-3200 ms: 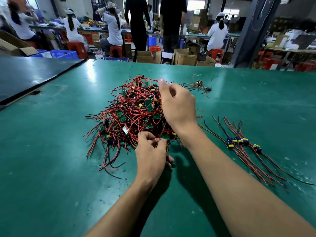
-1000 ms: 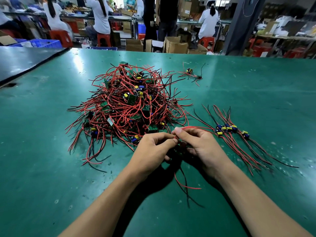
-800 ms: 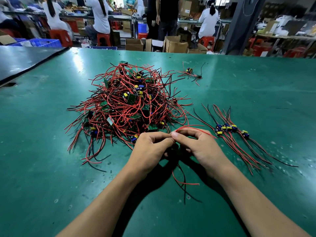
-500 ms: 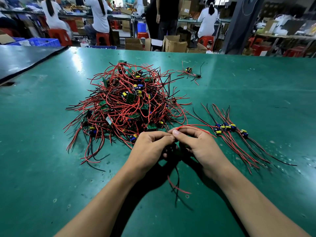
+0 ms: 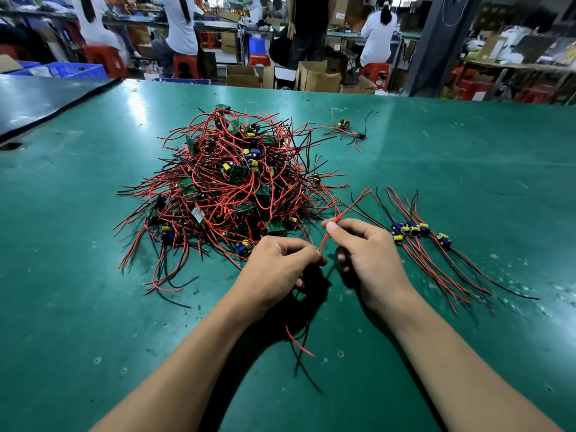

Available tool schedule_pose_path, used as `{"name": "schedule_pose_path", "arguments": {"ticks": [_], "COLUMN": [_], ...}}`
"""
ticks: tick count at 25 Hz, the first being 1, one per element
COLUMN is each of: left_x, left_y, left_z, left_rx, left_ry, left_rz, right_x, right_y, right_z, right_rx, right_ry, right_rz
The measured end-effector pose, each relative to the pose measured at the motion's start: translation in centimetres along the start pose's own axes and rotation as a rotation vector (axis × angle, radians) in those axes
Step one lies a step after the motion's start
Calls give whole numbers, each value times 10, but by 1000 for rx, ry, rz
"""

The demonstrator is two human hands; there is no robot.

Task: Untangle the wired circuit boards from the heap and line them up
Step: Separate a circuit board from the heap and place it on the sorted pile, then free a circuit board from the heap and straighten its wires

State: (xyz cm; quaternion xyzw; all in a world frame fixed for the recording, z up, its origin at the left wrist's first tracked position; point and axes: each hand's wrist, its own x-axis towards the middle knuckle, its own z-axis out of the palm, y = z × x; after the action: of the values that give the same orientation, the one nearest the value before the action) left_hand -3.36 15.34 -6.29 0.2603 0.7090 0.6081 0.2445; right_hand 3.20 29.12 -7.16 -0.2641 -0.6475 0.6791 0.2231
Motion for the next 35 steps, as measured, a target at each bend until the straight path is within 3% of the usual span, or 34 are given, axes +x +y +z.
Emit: {"name": "schedule_pose_path", "arguments": {"ticks": [6, 10, 17, 22, 31, 35], "left_x": [-1, -2, -5, -5, -5, -7], "left_y": [1, 2, 5, 4, 3, 4], "left_z": [-1, -2, -4, -5, -5, -5], "left_rx": [-44, -18, 35, 39, 10, 21], "left_ry": [-31, -57, -96, -120, -126, -99], "left_rz": [-22, -18, -10, -9, -18, -12], "right_x": [9, 10, 15, 15, 13, 14], "right_y": [-8, -10, -17, -23, -24, -18], "right_z": [-1, -5, -16, -22, -27, -26], "right_rx": [386, 463, 653, 877, 891, 704], "right_ry": [15, -17, 92, 6, -136, -33], "right_rz": [77, 161, 185, 368, 439, 310]}}
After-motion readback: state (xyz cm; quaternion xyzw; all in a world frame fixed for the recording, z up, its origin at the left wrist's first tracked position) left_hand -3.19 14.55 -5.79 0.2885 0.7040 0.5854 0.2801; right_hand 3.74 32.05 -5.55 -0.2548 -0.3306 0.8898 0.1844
